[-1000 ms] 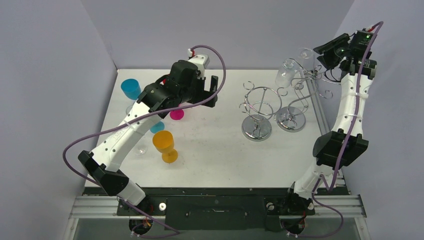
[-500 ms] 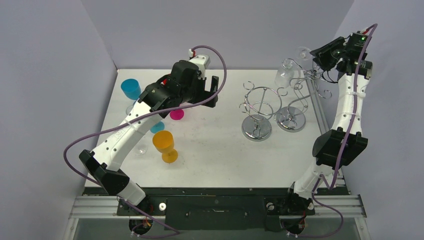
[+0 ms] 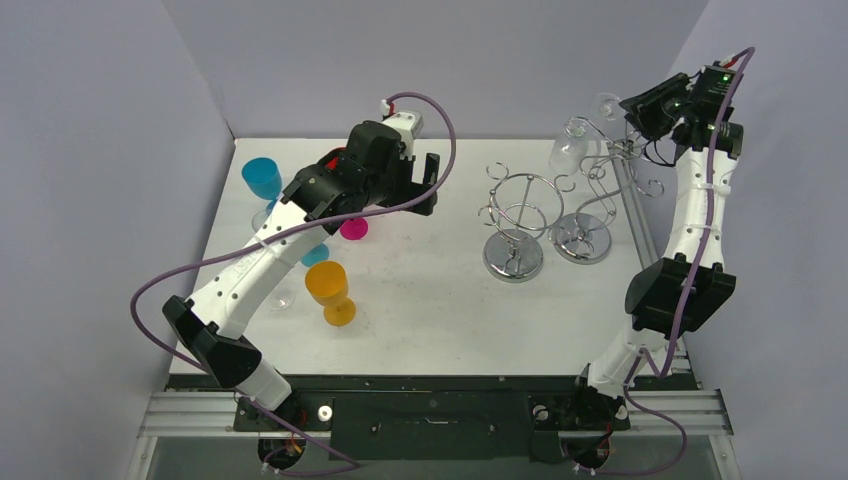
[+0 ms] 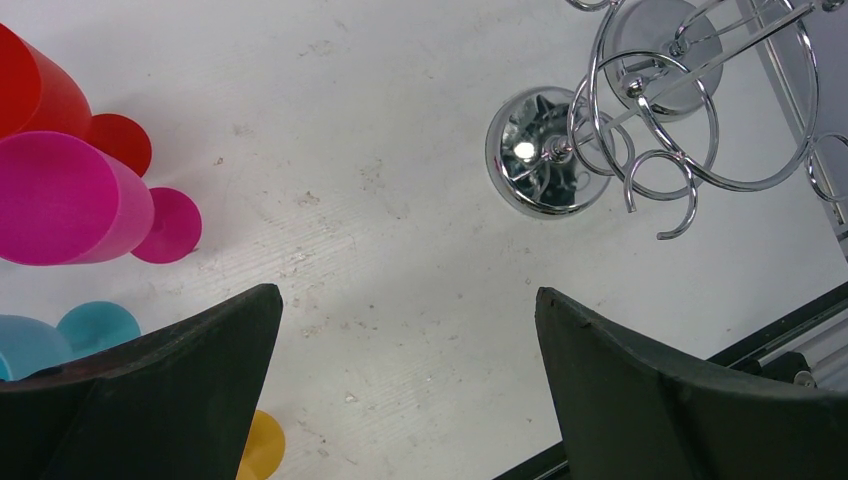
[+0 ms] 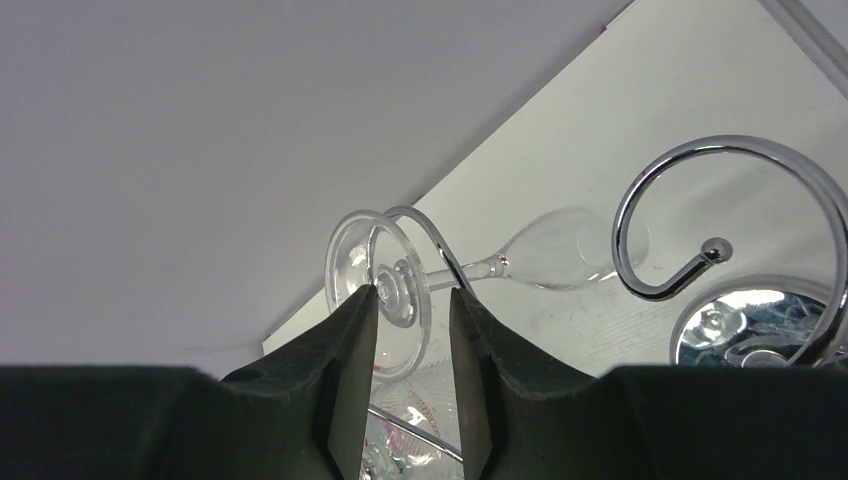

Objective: Take the wine glass off the wine glass rack
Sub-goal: Pick up the wine glass from the wine rack.

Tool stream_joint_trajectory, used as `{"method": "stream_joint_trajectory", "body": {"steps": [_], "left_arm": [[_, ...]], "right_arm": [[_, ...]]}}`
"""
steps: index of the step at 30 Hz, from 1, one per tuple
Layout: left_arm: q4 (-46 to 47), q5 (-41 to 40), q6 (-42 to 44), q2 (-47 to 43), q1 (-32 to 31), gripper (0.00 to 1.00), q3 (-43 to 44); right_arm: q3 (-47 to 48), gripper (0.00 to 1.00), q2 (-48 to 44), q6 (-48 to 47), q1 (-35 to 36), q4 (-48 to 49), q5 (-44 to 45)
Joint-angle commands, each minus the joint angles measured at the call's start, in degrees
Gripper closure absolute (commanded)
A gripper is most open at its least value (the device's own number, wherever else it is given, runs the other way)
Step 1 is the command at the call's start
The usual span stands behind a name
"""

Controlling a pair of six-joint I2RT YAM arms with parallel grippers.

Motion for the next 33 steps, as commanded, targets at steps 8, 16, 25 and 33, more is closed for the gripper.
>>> {"method": "stream_joint_trajectory", "body": {"steps": [8,16,25,33], "left_arm": [[2.36,0.80,0.05,0.26,-0.13,0.04,1.81],[2.30,0.93,-0.38,0.53,-0.33,0.04,1.80],[2.13,0.55,-0.57,0.62,-0.50,0.04,1.79],[2.04,0.47,-0.65,0.79,-0.67,0.04,1.97]], "right_arm": [[5.05,0.71,2.77,-2.17,0.16,-3.15,-4.83],[4.80,0.73,3.80,-2.89,0.18,-3.44,-5.87],[3.93,0.81,4.68,-1.20,0.27,-1.68,-7.26],[-0.46,0.89,2.58,1.53,-0.35,2.29,-8.29]]}}
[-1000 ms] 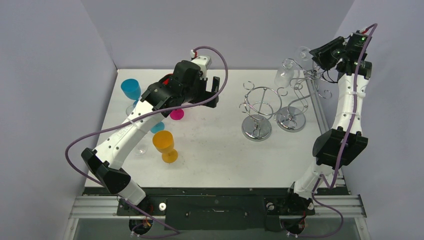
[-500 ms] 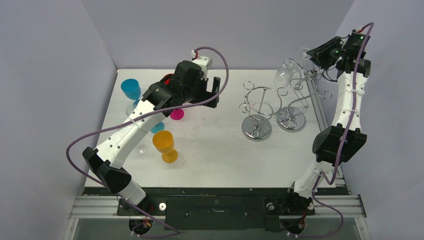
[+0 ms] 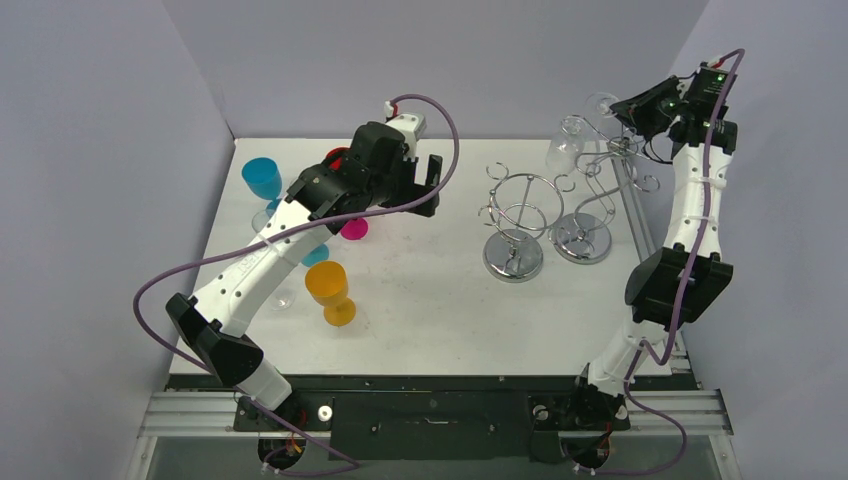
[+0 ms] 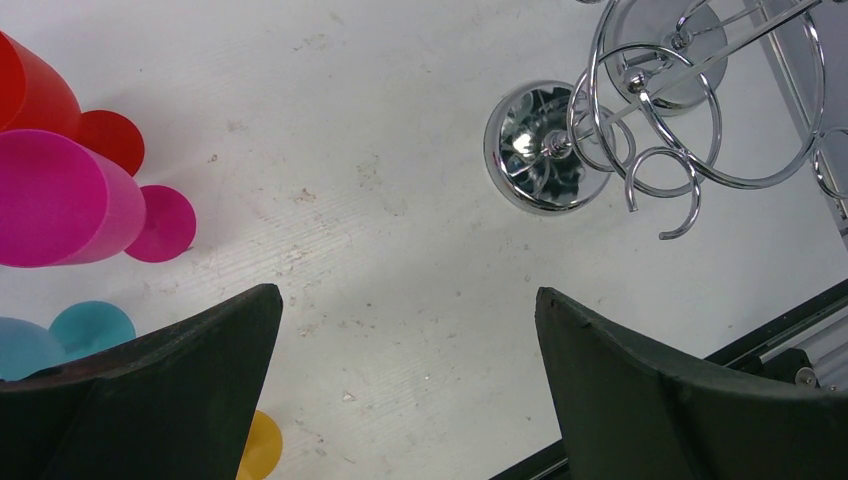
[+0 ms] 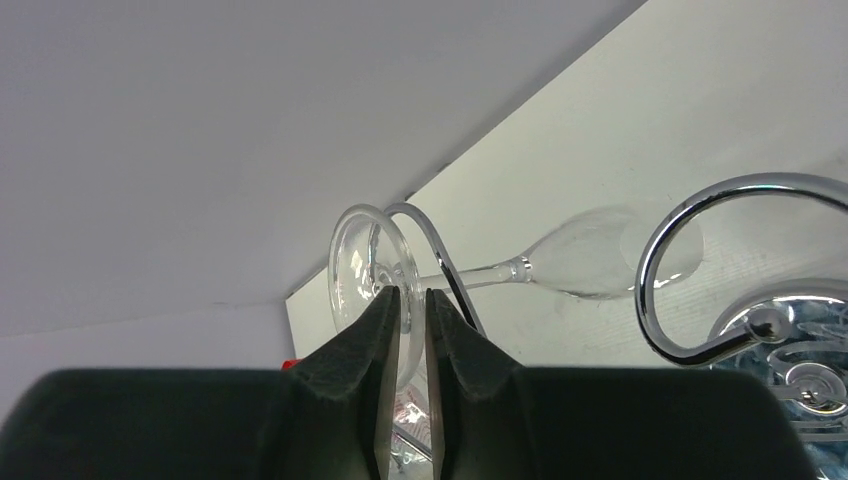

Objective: Take the wine glass off the wine glass rack
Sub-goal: Pick up the wine glass from the wine rack.

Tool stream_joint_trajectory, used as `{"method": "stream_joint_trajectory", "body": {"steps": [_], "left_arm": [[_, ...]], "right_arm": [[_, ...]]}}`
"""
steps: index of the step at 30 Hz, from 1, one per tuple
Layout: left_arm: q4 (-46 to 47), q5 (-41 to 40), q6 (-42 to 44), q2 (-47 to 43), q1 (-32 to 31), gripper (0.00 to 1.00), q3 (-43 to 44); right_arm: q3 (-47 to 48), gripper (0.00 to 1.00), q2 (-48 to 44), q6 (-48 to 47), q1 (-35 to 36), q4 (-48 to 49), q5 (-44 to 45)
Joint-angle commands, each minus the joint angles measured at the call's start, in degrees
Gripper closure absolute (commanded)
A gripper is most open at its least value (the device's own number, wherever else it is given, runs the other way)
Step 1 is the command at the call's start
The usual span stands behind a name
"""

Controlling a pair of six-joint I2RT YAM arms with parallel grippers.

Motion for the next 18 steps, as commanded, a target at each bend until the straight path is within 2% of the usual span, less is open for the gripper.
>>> {"method": "stream_joint_trajectory", "body": {"steps": [1,11,18], "left_arm": [[2.04,0.31,-0.55,0.05,-0.40,0.04,2.01],[1.84,0.13,-0.72,0.65,-1.04,0.04,2.63],[1.35,-0.48,-0.73,1.26,-1.66,0.04,3.57]], "right_arm": [[-3.28,0.90,-1.66,2.19,-0.44,3.06,-1.46],[-8.52,1.00,-5.18,6.07,-2.56,8.41,-4.62],[-12.80,1.00,-7.84,9.90,-3.97,13.54,-6.55]]}}
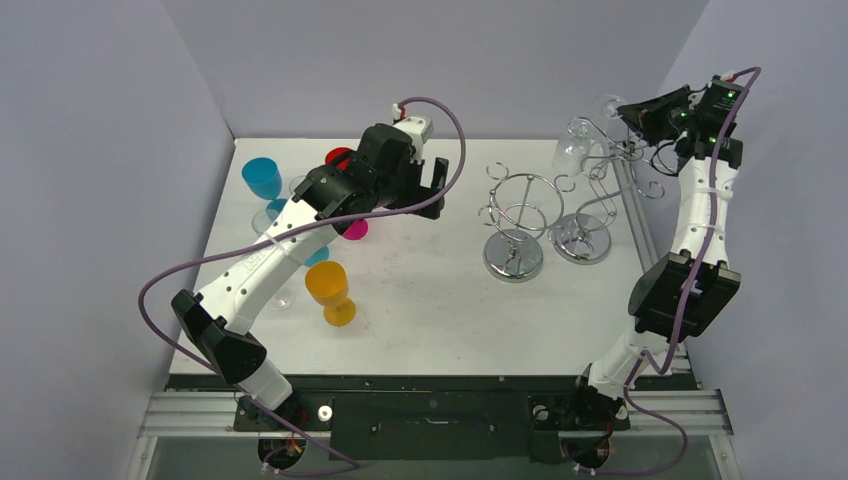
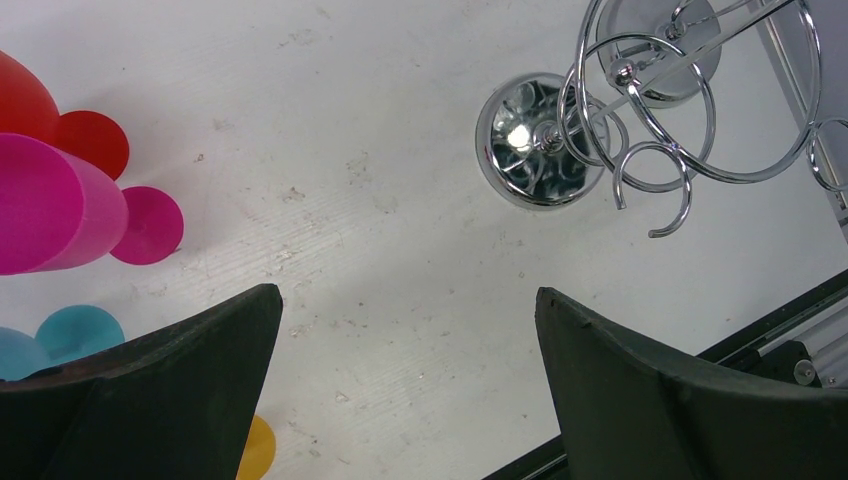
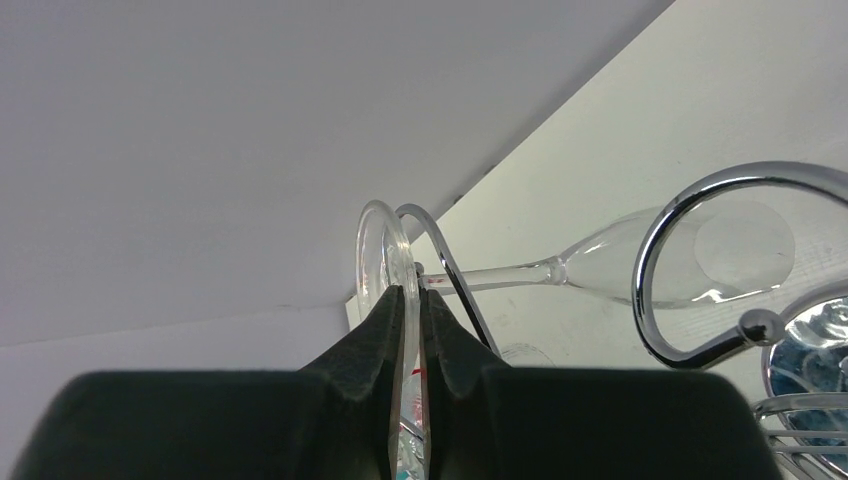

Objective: Take the wine glass off the wine glass rack
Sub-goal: Pick up the wine glass from the wine rack.

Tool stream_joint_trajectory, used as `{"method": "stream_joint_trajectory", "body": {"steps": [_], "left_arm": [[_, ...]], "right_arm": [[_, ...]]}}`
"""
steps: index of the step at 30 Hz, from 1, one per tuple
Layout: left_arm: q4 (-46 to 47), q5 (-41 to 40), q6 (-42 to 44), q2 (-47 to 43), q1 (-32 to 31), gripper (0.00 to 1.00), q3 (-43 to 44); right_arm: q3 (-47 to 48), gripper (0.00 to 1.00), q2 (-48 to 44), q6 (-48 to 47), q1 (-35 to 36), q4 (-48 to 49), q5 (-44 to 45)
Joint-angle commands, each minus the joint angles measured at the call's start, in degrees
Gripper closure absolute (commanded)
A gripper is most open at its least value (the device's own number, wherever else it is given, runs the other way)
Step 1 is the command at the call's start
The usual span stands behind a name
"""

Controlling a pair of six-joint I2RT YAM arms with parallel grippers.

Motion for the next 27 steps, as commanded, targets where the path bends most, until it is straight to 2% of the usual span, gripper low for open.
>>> {"method": "stream_joint_trajectory", "body": {"steps": [1,11,27], "left_arm": [[1.39,-0.47,-0.55,0.29,-0.69,0.04,3.23],[1.12,-1.02,-0.64,0.39,-0.93,0.04,3.27],[2.25,-0.73,-0.71,-0.28,-0.96,0.04,1.63]], "right_arm": [[-2.14,1.00,-3.64,2.46,-0.70,3.23,-1.37],[-5.86,1.00,-5.48,7.73,-1.04,10.42,-3.74],[-3.91,1.00,-6.29,9.44,-1.46,11.90,-3.87]]}}
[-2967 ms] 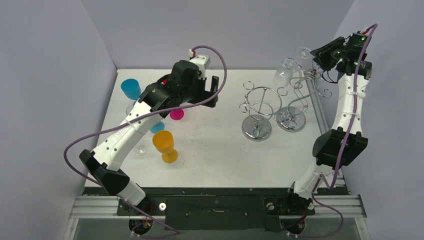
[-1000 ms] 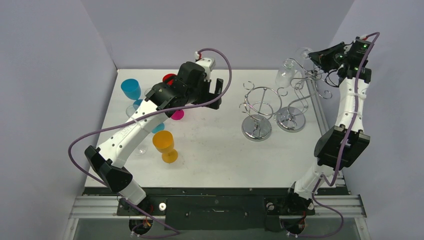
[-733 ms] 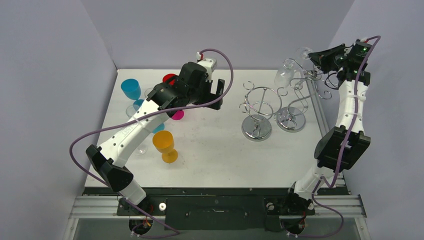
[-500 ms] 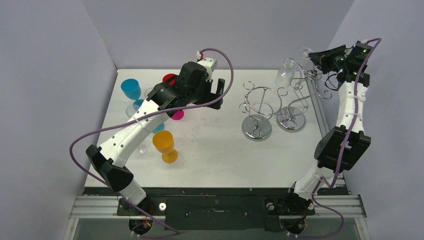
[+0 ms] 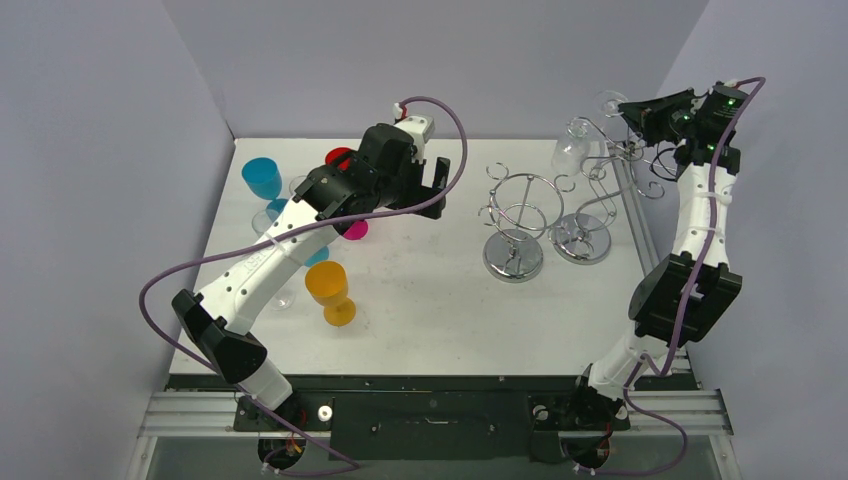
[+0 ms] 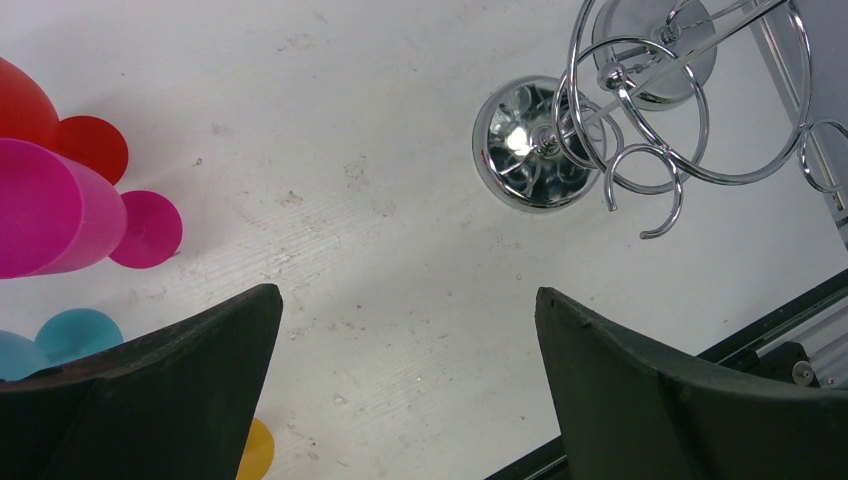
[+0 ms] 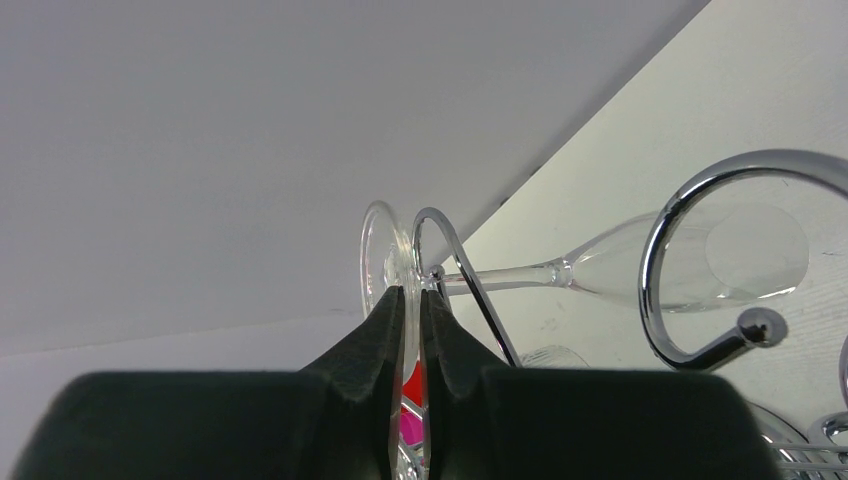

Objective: Take the wine glass off the wine glass rack
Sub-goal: Pick up the wine glass from the wine rack.

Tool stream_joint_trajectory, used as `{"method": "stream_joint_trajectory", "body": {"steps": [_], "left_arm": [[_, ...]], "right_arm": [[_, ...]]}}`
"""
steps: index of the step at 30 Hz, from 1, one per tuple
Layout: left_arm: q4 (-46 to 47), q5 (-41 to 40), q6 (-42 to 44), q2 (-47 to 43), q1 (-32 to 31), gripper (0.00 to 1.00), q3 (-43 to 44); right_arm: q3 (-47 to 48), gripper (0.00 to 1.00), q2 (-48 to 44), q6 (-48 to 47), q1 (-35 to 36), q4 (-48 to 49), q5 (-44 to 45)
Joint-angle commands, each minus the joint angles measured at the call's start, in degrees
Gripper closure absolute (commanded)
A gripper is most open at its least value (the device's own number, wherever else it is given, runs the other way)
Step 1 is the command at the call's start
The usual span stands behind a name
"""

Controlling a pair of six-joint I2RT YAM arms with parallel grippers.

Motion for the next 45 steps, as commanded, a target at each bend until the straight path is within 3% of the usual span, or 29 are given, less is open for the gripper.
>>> {"method": "stream_joint_trajectory", "body": {"steps": [1,45], "left_arm": [[2.36,-0.24,-0.70,-0.67,-0.36,0.04,0.89],[3.55,0.57,-0.09,-0.25,-0.20,0.04,-0.45]], "right_arm": [[2.34,1.00,-4.12,0.91,-0.37,3.23,-1.18],[-0.52,1.00,-6.11,5.08,-1.36,9.04,5.44]]}}
